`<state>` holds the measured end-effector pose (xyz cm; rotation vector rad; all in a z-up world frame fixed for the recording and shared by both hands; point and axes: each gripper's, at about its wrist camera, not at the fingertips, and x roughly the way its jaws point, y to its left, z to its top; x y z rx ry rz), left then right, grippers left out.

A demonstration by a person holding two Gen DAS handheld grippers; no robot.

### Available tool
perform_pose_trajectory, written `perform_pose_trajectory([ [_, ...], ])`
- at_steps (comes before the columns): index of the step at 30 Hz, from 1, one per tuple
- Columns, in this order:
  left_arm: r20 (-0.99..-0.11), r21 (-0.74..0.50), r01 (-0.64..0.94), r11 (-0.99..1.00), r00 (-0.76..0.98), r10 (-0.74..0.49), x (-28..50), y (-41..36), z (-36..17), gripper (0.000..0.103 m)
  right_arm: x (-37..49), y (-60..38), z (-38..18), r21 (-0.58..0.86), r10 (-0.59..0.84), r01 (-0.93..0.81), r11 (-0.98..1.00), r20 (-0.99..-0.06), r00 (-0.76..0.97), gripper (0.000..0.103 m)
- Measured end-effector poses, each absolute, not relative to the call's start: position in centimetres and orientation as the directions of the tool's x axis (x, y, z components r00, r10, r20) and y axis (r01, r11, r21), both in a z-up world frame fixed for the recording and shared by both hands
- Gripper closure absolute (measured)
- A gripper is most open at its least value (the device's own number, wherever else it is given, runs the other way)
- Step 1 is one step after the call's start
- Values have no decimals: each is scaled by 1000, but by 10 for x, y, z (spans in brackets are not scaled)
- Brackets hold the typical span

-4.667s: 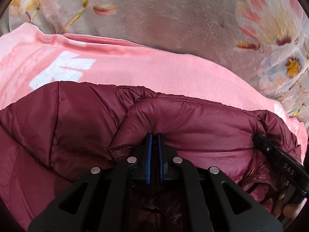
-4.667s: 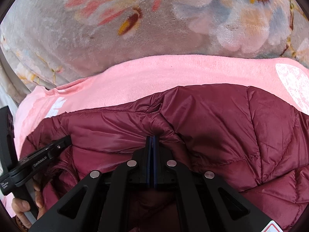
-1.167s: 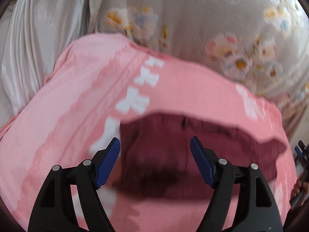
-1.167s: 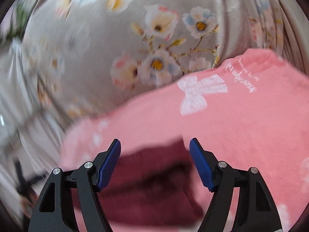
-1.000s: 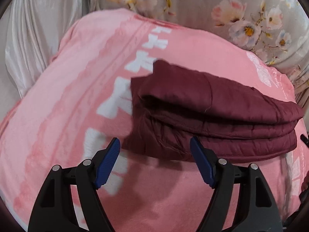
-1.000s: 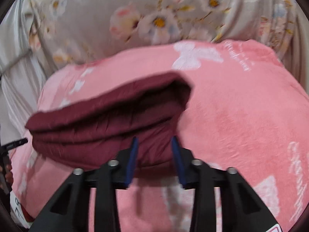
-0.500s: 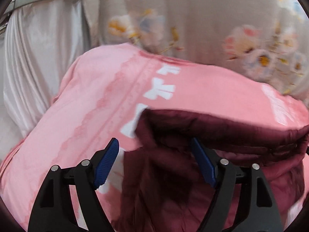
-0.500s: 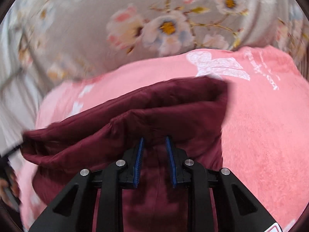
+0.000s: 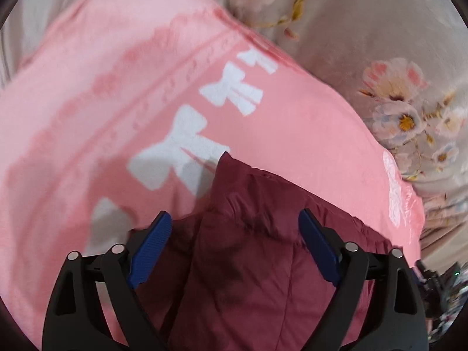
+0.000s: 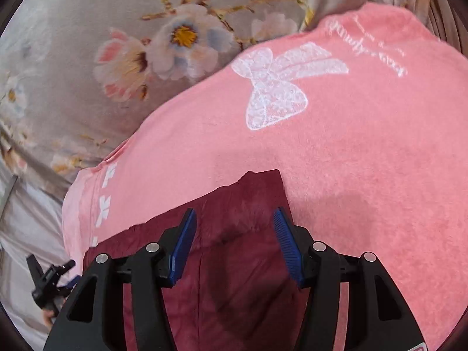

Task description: Fold large clothes

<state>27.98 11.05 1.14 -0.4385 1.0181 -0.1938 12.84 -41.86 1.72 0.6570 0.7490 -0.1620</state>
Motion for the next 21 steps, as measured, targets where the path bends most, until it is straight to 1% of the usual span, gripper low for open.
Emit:
perform_pose_trajectory([
  [1, -781, -460, -51, 887, 498, -376, 284, 109, 5, 39, 136, -419, 13, 489, 90, 371, 790, -689, 719, 48],
  [2, -775, -504, -32, 863, 459, -435, 290, 104, -3, 59, 146, -419, 6, 479, 98, 379, 792, -712, 695, 48],
  [3, -776, -521, -32, 853, 435, -457, 292, 102, -8, 66, 153, -418, 0, 479, 118, 375, 793, -726, 678, 48],
  [4, -774, -526, -34, 850, 434, -461, 291, 100, -12, 78, 156, -416, -5, 481, 133, 374, 793, -735, 665, 54],
  [5, -769, -524, -24, 851, 443, -461, 288, 100, -11, 90, 158, -413, -10, 473, 136, 372, 799, -745, 654, 74],
  [6, -762, -526, -14, 850, 452, -464, 284, 102, -8, 94, 156, -409, -11, 448, 124, 365, 816, -752, 648, 85],
  [7, -756, -528, -11, 849, 461, -464, 281, 105, -5, 97, 152, -405, -8, 435, 115, 352, 829, -747, 655, 100],
  [8, -745, -530, -2, 848, 479, -465, 272, 111, 2, 98, 145, -401, -3, 437, 116, 336, 834, -735, 668, 101],
  [11, -716, -527, 34, 849, 520, -466, 238, 125, 32, 98, 105, -387, 28, 440, 127, 259, 860, -675, 727, 102],
  [14, -719, -518, 31, 855, 525, -455, 213, 137, 49, 98, 76, -372, 51, 393, 97, 227, 891, -653, 751, 102],
  [16, -747, -492, 16, 871, 507, -431, 216, 137, 43, 98, 77, -364, 51, 340, 62, 235, 911, -674, 736, 102],
  [17, -774, -449, 4, 893, 498, -391, 222, 132, 34, 98, 82, -363, 47, 315, 41, 247, 916, -688, 725, 102],
  [19, -808, -414, -17, 910, 467, -359, 234, 123, 12, 97, 94, -364, 30, 283, 10, 278, 918, -718, 696, 102],
  [21, -819, -401, -28, 916, 459, -344, 237, 119, -2, 97, 105, -367, 11, 231, -42, 321, 919, -751, 660, 102],
])
